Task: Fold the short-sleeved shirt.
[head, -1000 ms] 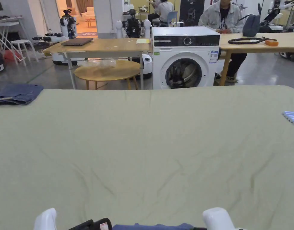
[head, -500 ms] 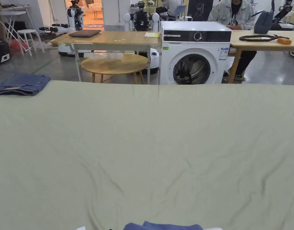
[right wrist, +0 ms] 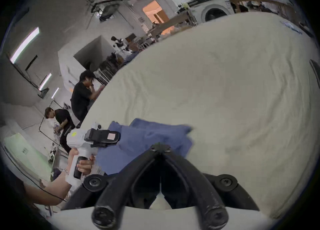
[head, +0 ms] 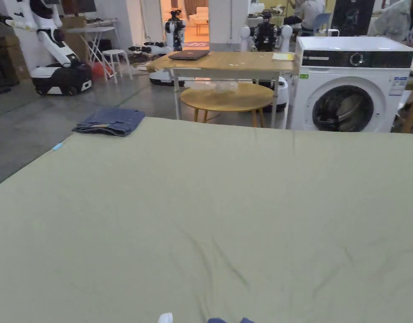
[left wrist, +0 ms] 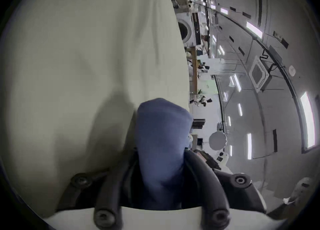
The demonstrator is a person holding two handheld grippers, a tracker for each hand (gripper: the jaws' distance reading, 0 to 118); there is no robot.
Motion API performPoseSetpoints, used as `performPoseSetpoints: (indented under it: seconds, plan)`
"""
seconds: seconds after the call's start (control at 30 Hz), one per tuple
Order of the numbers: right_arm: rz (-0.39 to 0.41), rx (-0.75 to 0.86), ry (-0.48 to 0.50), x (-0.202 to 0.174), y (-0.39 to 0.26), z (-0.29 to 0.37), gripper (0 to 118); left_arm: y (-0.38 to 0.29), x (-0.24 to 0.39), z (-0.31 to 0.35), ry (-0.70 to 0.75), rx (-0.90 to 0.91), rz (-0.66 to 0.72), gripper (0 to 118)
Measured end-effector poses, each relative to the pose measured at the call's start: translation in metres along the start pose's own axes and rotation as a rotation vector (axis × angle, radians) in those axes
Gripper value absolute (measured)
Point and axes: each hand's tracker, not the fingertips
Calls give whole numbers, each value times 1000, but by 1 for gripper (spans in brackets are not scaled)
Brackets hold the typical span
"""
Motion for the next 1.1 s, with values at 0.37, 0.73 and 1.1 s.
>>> performPoseSetpoints:
  seconds: [0.37,0.73,1.1]
  plan:
    - [85,-22,17,-53,46,-71,0,152,-17,225,195,427,3,21]
    - [153,-49,28,-74,49,-81,0,117,18,242,516,626,-172,112]
    - [77,126,-42,-30,32,5,0,-1,151,161,984,481,-960,0]
